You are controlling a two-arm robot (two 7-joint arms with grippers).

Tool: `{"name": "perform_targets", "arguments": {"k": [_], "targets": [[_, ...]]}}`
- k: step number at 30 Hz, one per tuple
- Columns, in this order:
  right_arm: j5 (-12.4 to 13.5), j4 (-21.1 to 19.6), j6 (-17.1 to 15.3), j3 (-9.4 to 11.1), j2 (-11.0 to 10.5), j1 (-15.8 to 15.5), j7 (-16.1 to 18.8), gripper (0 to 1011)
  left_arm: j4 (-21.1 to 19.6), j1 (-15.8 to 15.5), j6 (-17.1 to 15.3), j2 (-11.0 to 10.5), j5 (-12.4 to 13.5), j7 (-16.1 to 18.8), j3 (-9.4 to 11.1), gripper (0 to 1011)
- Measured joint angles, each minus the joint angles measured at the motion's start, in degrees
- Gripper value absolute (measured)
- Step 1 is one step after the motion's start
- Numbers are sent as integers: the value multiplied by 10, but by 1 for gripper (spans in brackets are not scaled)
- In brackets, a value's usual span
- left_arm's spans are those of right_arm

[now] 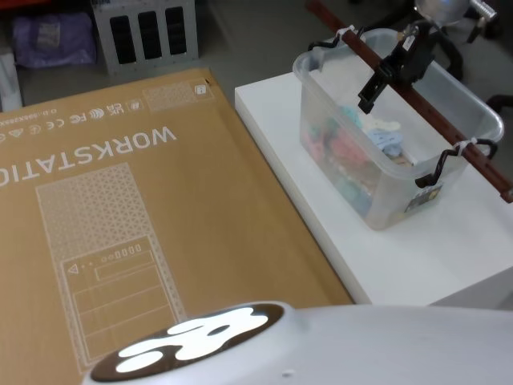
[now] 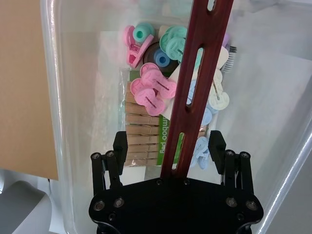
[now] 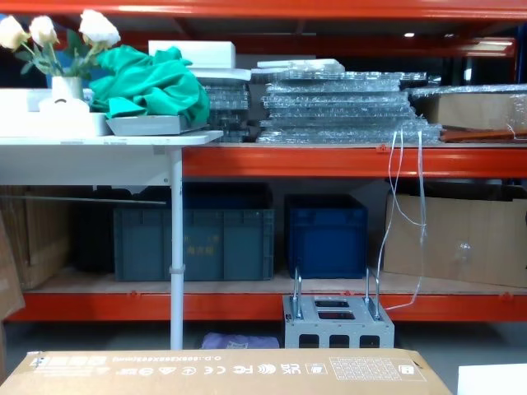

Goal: Use one hand to grasp the basket and place it at the designated location.

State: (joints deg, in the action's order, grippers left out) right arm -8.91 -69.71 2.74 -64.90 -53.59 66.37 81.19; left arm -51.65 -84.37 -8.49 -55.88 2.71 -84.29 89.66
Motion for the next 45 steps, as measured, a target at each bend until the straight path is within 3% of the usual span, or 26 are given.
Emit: {"name": "perform_targets", "arguments": {"k": [12, 20, 32, 38, 45], "targets": [[0, -2, -1, 0, -1, 0, -2, 998, 0, 0, 0, 0, 0, 0, 0, 0], [0, -2, -1, 0, -2, 0, -2, 833, 0, 0, 0, 0, 0, 0, 0, 0], [0, -3, -1, 0, -2, 1, -3, 408, 0, 0, 0, 0, 0, 0, 0, 0], [1, -3, -1, 0, -2, 0, -3, 244, 0, 0, 0, 0, 0, 0, 0, 0], [1, -3, -1, 0, -2, 1, -3, 232, 0, 0, 0, 0, 0, 0, 0, 0]]}}
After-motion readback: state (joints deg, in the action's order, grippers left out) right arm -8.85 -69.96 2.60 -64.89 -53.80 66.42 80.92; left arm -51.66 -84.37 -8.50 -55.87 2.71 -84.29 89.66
